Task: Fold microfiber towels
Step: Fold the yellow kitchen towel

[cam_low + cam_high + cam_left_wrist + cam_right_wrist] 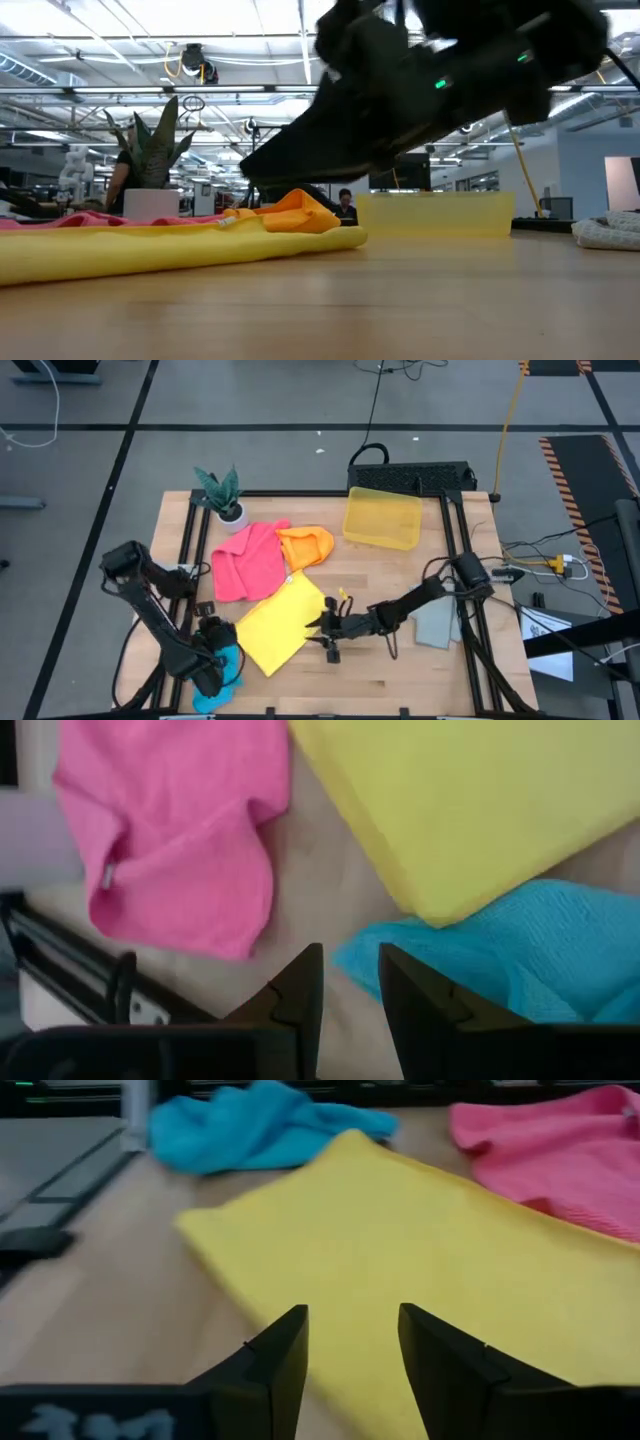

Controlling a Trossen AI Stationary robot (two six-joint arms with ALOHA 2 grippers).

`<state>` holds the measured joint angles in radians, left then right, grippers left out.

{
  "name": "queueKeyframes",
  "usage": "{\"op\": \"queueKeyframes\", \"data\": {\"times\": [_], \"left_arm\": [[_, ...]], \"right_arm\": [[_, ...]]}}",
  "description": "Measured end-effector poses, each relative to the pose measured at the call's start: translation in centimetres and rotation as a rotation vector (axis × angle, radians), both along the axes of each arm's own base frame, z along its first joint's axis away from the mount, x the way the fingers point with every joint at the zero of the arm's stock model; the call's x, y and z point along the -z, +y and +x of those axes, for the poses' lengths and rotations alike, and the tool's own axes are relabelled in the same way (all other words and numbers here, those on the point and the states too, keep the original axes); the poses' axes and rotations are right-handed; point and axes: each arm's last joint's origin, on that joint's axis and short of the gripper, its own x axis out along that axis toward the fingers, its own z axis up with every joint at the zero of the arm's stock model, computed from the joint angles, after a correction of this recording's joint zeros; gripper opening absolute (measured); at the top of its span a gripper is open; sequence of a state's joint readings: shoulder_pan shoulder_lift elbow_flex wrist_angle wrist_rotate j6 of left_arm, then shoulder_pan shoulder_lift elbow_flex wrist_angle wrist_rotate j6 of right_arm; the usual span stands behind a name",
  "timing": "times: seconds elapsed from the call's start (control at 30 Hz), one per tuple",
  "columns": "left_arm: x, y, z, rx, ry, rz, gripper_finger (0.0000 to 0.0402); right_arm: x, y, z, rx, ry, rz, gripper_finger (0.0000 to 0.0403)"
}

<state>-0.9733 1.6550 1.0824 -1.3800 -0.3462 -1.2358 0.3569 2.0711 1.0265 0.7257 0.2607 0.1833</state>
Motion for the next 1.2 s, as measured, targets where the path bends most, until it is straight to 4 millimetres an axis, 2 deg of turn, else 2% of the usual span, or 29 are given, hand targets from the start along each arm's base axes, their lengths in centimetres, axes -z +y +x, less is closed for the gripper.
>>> {"op": "queueKeyframes", "data": {"times": [0.17,0.4,0.57,0.73,0.83,0.97,1.07,1.2], "left_arm": [[-0.3,-0.2,-0.1,-0.042,-0.188,0.045,0.0104],[0.9,-2.0,2.2,0.05,-0.466,-0.014,0.0104],[2.7,-3.6,4.5,0.118,-0.515,-0.101,0.0104],[4.6,-4.0,6.6,0.141,-0.529,-0.105,0.0104],[5.3,-3.1,7.6,0.066,-0.524,-0.093,0.0104],[5.4,-1.1,7.9,-0.128,-0.512,-0.046,0.0104],[5.3,0.8,7.6,-0.271,-0.441,0.023,0.0104],[5.3,2.4,7.5,-0.384,-0.325,0.058,0.0104]], "right_arm": [[0.9,-2.0,1.3,0.073,0.016,0.032,0.0129],[1.7,-3.8,0.5,0.139,0.229,0.01,0.0075],[0.3,-4.4,-1.0,0.145,0.403,-0.058,0.0044],[-2.4,-4.9,-4.3,0.158,0.526,-0.237,0.0026],[-4.3,-5.3,-6.3,0.285,0.454,-0.311,0.002],[-5.2,-4.3,-8.1,0.279,0.236,-0.177,0.0018],[-4.3,-3.0,-9.1,0.171,0.097,-0.046,0.0018],[-2.0,-1.8,-9.3,0.132,0.064,0.026,0.0017]]}}
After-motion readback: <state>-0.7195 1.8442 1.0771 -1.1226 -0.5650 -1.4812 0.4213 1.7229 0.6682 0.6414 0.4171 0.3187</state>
